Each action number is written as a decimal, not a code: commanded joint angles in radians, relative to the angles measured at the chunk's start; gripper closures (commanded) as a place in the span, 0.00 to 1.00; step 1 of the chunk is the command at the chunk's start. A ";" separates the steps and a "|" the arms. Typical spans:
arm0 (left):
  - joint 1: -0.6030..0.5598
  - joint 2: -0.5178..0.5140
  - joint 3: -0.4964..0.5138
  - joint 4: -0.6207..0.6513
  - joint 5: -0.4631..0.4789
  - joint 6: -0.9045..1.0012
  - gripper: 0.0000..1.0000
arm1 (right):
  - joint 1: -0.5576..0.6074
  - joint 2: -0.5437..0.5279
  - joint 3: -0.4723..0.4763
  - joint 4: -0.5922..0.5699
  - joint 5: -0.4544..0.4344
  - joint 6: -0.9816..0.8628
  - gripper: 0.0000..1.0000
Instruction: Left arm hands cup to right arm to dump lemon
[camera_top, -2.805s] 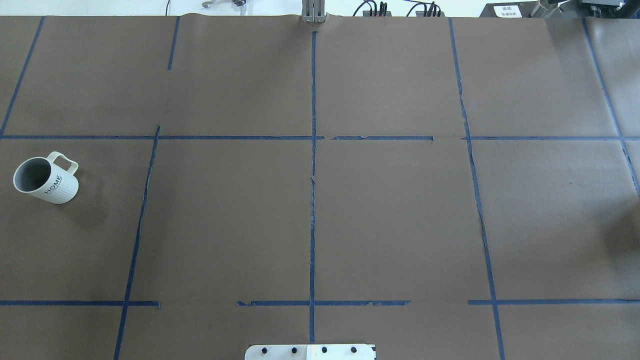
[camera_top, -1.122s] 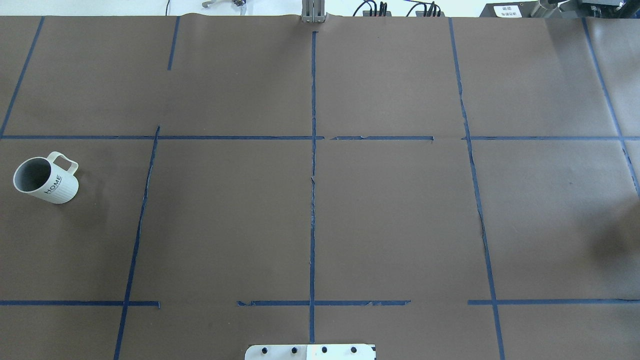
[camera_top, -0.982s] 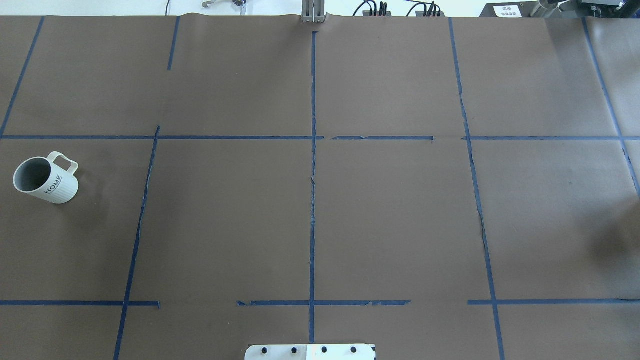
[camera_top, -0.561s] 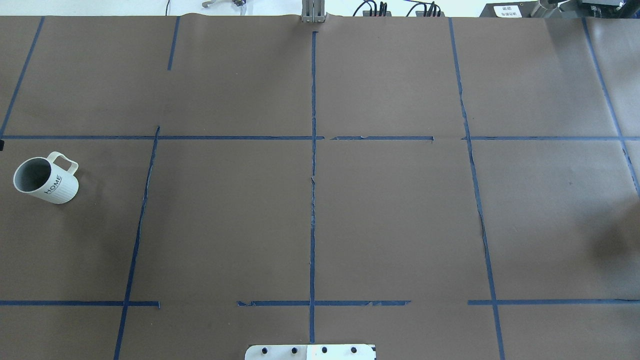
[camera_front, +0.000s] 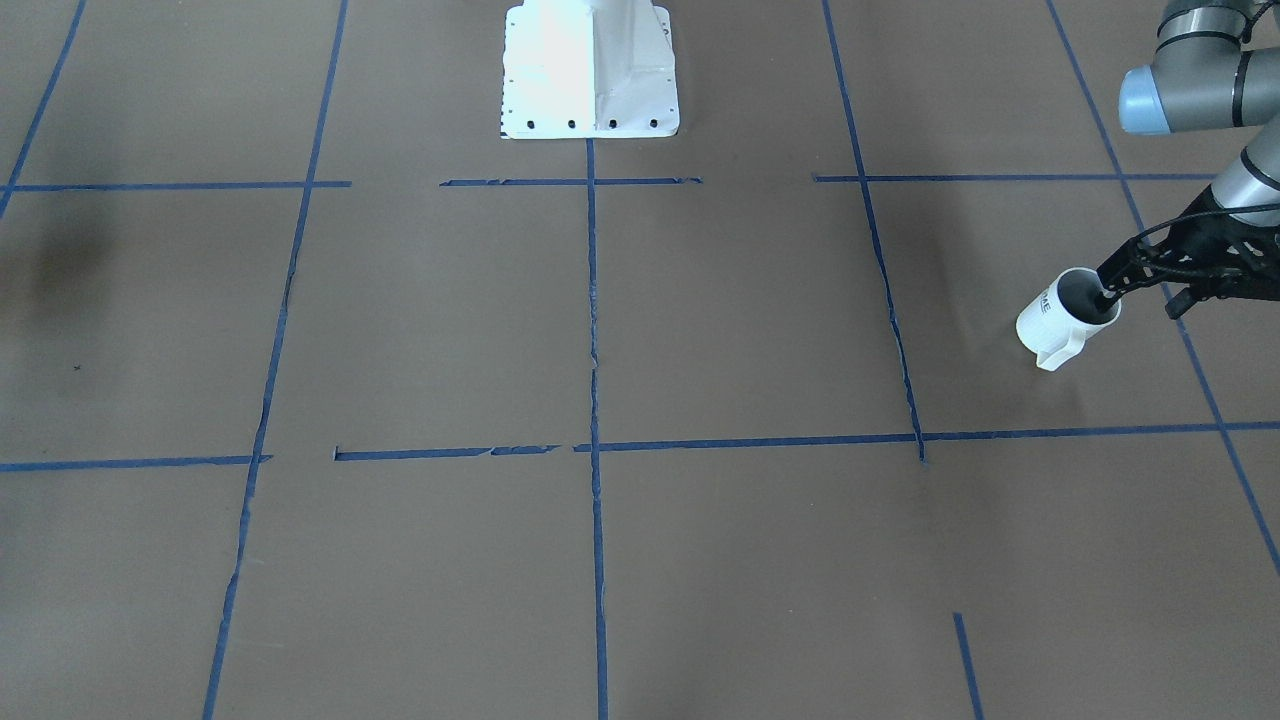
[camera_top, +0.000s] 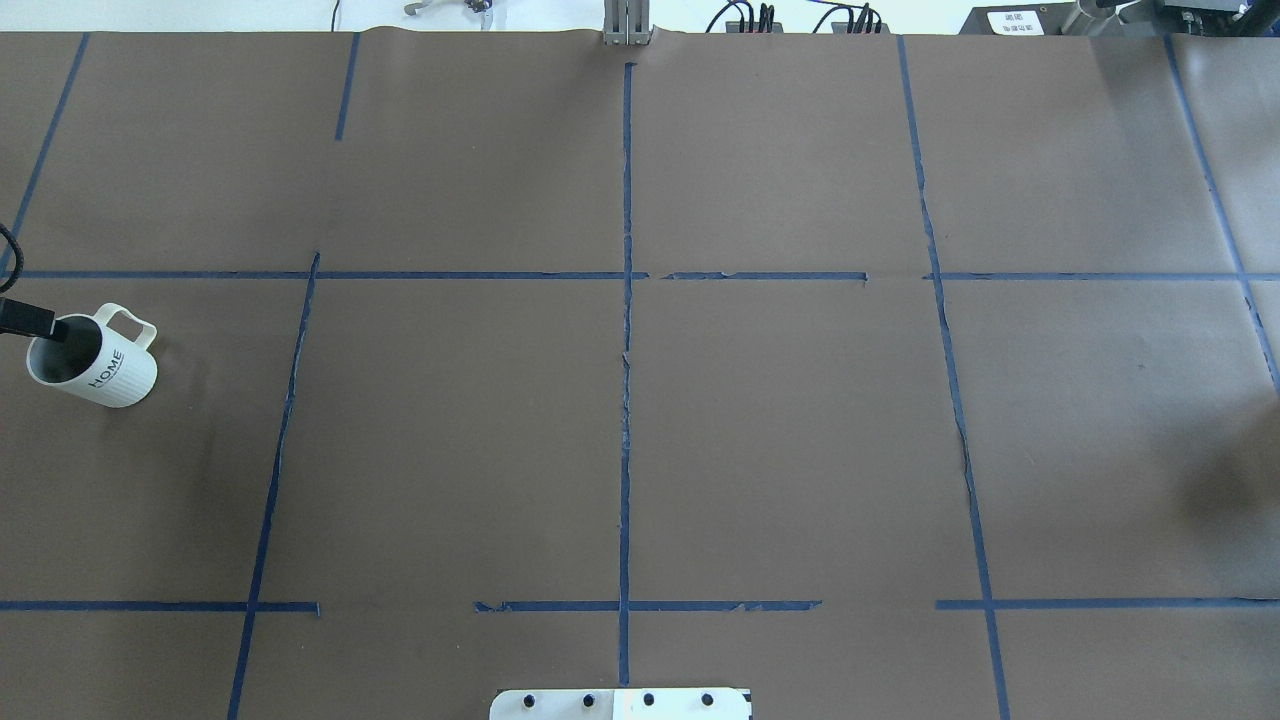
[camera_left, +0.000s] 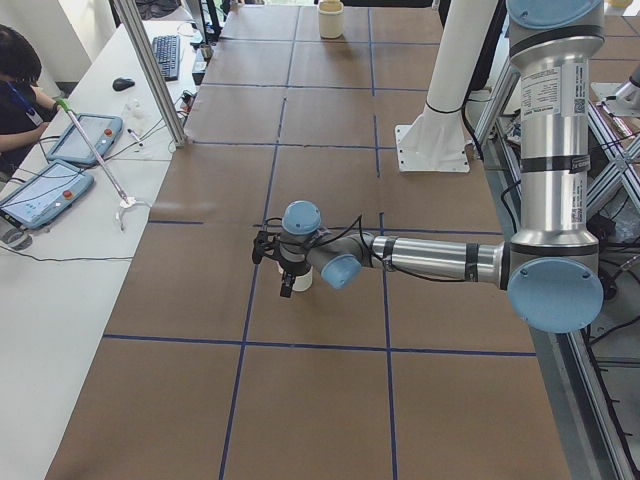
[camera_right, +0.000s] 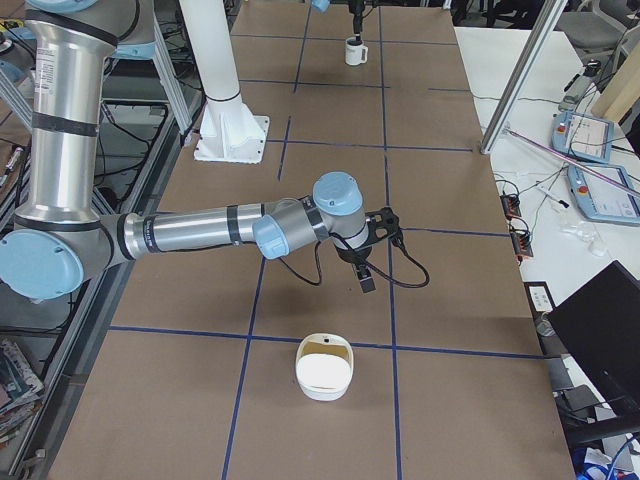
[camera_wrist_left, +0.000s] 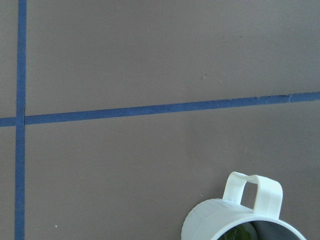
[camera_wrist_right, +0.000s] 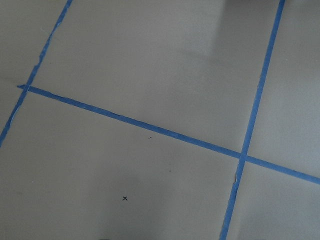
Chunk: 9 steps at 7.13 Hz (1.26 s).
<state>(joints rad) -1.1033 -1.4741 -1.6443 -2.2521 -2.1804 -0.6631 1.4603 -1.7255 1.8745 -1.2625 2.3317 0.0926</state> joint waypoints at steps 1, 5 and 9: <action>0.003 -0.002 0.000 -0.007 0.002 0.002 0.82 | 0.000 0.001 0.000 0.000 0.000 0.001 0.00; 0.003 0.003 -0.038 -0.032 -0.004 0.004 1.00 | 0.000 0.006 0.003 0.000 0.000 0.003 0.00; -0.020 -0.066 -0.164 0.104 -0.007 -0.094 1.00 | -0.021 0.093 0.005 0.055 0.000 0.004 0.01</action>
<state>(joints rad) -1.1164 -1.4957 -1.7672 -2.2297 -2.1854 -0.6918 1.4515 -1.6632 1.8792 -1.2497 2.3325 0.0961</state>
